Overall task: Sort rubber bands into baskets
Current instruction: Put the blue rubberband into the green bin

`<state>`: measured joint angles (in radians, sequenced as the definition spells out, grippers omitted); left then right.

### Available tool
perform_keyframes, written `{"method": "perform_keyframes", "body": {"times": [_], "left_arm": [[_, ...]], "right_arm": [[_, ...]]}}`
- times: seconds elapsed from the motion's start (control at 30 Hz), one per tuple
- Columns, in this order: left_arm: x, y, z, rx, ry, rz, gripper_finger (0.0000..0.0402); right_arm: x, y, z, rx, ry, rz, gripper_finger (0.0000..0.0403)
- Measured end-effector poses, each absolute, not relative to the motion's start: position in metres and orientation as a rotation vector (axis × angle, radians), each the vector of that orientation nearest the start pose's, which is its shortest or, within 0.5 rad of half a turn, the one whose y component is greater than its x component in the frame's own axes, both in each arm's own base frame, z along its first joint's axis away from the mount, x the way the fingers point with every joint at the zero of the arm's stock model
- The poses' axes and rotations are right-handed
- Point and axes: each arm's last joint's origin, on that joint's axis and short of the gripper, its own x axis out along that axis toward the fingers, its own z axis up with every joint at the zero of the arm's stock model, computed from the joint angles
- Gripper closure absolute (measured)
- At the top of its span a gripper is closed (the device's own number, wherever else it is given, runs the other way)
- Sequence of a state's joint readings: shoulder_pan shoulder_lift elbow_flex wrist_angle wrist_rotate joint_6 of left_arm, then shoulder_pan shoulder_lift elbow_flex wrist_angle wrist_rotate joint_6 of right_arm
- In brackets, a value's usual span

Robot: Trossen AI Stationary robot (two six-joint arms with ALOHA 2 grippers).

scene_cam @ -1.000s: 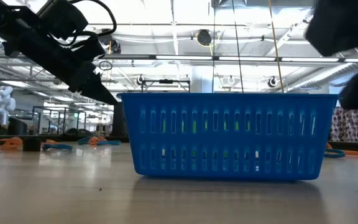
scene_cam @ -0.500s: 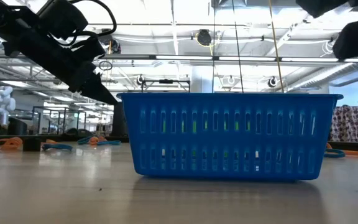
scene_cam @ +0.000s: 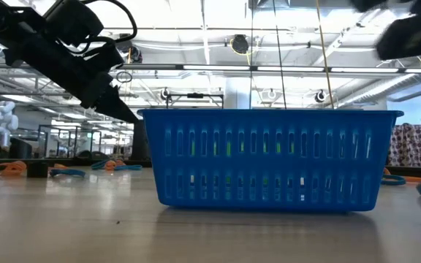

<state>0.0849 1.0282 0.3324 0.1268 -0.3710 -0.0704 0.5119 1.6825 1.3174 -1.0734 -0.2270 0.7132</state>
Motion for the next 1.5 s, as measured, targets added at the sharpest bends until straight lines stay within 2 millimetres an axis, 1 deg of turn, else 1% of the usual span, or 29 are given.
{"method": "perform_keyframes", "body": {"times": [0.1, 0.27, 0.43, 0.6, 0.77, 1.0, 1.23, 1.37, 1.5], "left_arm": [[0.188, 0.027, 0.168, 0.015, 0.552, 0.463, 0.0275], [0.188, 0.027, 0.168, 0.014, 0.550, 0.463, 0.0275], [0.188, 0.027, 0.168, 0.015, 0.551, 0.463, 0.0275], [0.188, 0.027, 0.168, 0.020, 0.554, 0.462, 0.0275], [0.188, 0.027, 0.168, 0.020, 0.554, 0.462, 0.0275], [0.188, 0.027, 0.167, 0.020, 0.555, 0.462, 0.0275], [0.188, 0.026, 0.167, 0.021, 0.558, 0.461, 0.0275], [0.188, 0.027, 0.167, 0.020, 0.558, 0.462, 0.0275], [0.188, 0.027, 0.167, 0.020, 0.558, 0.462, 0.0275]], "right_arm": [[0.279, 0.145, 0.239, 0.226, 1.484, 0.038, 0.0402], [0.303, 0.118, 0.241, 0.040, 1.294, 0.015, 0.0402], [0.330, 0.096, 0.248, 0.016, 1.097, 0.058, 0.0402], [0.344, 0.073, 0.253, 0.010, 0.998, 0.040, 0.0402], [0.349, 0.051, 0.253, 0.041, 0.992, -0.018, 0.0402], [0.351, 0.036, 0.253, 0.051, 0.989, -0.054, 0.0397], [0.352, 0.023, 0.253, 0.071, 0.989, -0.086, 0.0354], [0.352, 0.020, 0.253, 0.072, 0.991, -0.089, 0.0327], [0.349, 0.020, 0.251, 0.057, 1.027, -0.080, 0.0310]]}}
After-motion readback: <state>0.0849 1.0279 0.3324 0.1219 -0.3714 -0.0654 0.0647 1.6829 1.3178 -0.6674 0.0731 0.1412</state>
